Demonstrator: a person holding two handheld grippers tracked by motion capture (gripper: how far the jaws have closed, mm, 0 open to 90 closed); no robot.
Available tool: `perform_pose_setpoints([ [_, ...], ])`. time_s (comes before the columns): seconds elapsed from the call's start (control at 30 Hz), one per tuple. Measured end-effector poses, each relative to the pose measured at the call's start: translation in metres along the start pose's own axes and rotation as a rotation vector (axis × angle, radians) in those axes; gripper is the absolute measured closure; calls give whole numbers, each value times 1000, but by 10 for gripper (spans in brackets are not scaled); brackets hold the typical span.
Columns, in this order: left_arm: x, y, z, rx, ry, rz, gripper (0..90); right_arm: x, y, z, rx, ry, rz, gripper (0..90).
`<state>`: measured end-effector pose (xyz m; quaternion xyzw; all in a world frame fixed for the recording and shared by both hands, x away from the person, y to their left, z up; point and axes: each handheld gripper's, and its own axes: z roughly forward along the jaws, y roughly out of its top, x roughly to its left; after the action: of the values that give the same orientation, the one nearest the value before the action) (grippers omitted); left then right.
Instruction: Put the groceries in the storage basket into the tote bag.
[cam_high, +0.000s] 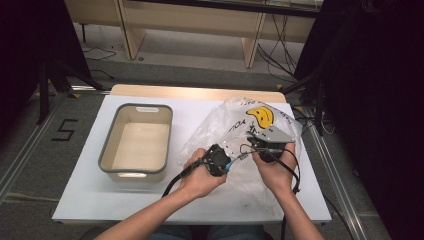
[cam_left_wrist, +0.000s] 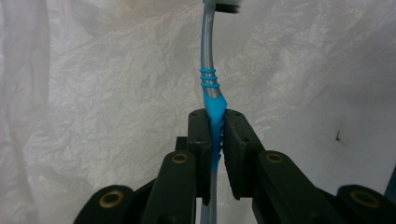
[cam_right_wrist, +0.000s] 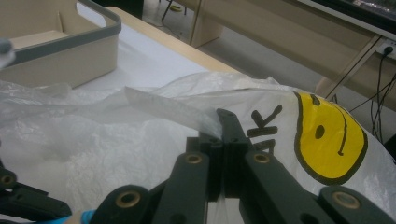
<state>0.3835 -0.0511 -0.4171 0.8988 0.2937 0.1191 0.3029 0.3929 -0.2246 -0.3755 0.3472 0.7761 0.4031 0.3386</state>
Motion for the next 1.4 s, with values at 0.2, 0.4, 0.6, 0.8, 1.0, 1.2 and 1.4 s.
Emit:
perform_pose_setpoints([
  [0.2, 0, 5, 5, -2, 13, 4, 811, -2, -1, -1, 0, -2, 4, 900],
  [0.4, 1, 7, 8, 1, 21, 5, 811, -2, -1, -1, -3, -1, 4, 900],
  [0.6, 3, 11, 9, -2, 29, 0, 811, -1, 0, 0, 1, 2, 2, 900],
  [0.8, 4, 12, 13, 8, 41, 2, 811, 0, 0, 0, -3, 2, 3, 900],
  [1.0, 6, 14, 19, 13, 64, 1, 811, 0, 0, -1, -2, 6, 1, 900],
  [1.2, 7, 16, 23, 3, 89, -9, 811, 0, 0, 0, -3, 10, 3, 900],
  [1.4, 9, 18, 25, -26, 117, -10, 811, 2, 0, 0, -2, 16, -1, 900],
])
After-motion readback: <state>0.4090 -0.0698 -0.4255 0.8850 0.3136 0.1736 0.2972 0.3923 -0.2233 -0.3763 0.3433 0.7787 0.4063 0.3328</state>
